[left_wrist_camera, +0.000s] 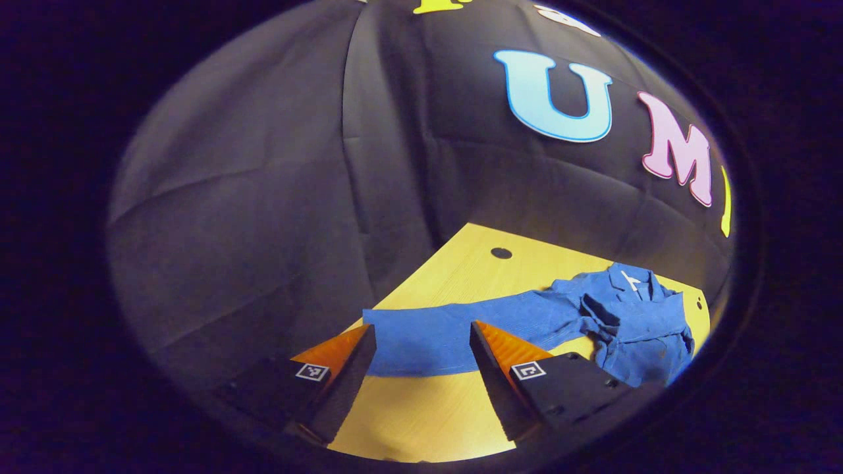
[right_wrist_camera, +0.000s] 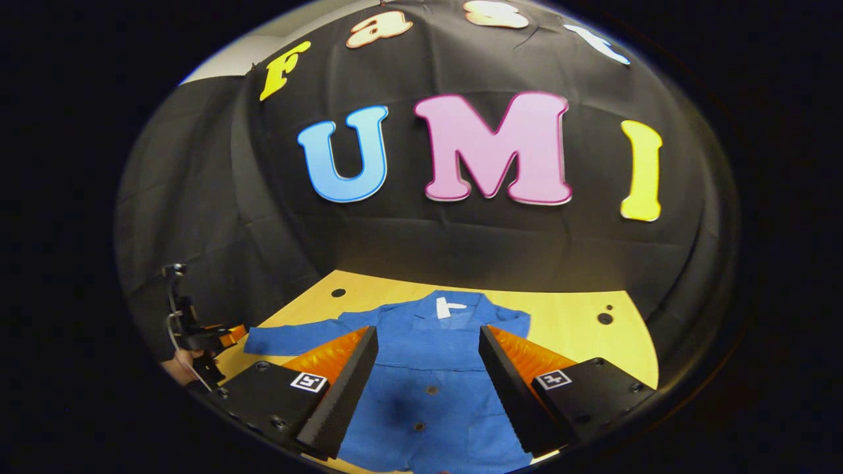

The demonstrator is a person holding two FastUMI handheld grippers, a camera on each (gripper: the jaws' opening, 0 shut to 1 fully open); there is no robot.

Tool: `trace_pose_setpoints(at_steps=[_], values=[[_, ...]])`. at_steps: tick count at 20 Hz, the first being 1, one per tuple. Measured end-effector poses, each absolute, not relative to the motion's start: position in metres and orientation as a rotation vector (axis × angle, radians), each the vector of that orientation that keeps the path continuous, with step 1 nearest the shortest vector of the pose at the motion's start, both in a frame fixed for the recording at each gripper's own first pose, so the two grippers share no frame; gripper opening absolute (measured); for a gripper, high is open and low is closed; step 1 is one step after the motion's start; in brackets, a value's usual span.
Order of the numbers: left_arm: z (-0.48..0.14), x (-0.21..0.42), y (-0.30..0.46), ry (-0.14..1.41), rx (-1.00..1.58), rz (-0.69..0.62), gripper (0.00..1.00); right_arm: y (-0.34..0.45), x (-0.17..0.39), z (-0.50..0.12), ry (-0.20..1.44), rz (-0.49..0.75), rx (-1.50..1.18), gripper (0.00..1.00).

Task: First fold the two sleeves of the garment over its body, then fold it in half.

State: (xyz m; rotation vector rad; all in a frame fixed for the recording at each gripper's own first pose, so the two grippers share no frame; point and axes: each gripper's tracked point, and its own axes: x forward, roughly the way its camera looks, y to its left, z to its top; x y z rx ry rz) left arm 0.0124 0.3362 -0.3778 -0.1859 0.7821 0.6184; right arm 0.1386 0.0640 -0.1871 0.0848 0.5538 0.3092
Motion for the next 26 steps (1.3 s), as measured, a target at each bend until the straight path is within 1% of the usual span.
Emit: trace_pose_setpoints(at_steps=[1, 4, 6, 9, 10, 11, 12, 14, 15, 17, 20, 22, 24, 26], values=[[-0.389, 0.008, 0.346, 0.830, -0.189, 0.631, 0.84, 0.051, 0.128, -0.169, 0.533, 0.286, 0.092, 0.98], [-0.420, 0.001, 0.368, 0.941, -0.186, 0.650, 0.84, 0.012, 0.093, -0.124, 0.470, 0.201, 0.094, 0.98], [-0.440, -0.004, 0.372, 1.025, -0.194, 0.664, 0.84, -0.011, 0.069, -0.105, 0.456, 0.145, 0.071, 0.97], [-0.459, -0.007, 0.376, 1.093, -0.208, 0.674, 0.84, -0.043, 0.045, -0.085, 0.444, 0.060, 0.027, 0.97], [-0.461, -0.012, 0.373, 1.120, -0.227, 0.665, 0.84, -0.051, 0.040, -0.083, 0.440, 0.039, 0.023, 0.97], [-0.464, -0.014, 0.370, 1.144, -0.251, 0.657, 0.87, -0.059, 0.030, -0.084, 0.441, 0.007, 0.015, 0.98], [-0.462, -0.010, 0.375, 1.111, -0.247, 0.664, 0.84, -0.069, 0.025, -0.088, 0.449, -0.021, 0.017, 0.98], [-0.463, -0.014, 0.373, 1.118, -0.274, 0.677, 0.84, -0.076, 0.015, -0.092, 0.471, -0.052, 0.040, 0.97], [-0.464, -0.016, 0.374, 1.120, -0.286, 0.696, 0.86, -0.079, 0.012, -0.093, 0.473, -0.063, 0.047, 0.98], [-0.465, -0.013, 0.372, 1.127, -0.297, 0.693, 0.88, -0.082, 0.007, -0.100, 0.484, -0.073, 0.045, 0.98], [-0.465, -0.010, 0.371, 1.145, -0.287, 0.640, 0.86, -0.078, 0.000, -0.111, 0.514, -0.064, 0.047, 0.98], [-0.469, -0.004, 0.360, 1.165, -0.284, 0.606, 0.68, -0.075, -0.005, -0.119, 0.537, -0.054, 0.057, 0.98], [-0.470, 0.006, 0.349, 1.172, -0.266, 0.547, 0.41, -0.076, -0.011, -0.128, 0.560, -0.052, 0.060, 0.98], [-0.471, 0.007, 0.349, 1.169, -0.259, 0.534, 0.13, -0.075, -0.017, -0.138, 0.588, -0.050, 0.062, 0.98]])
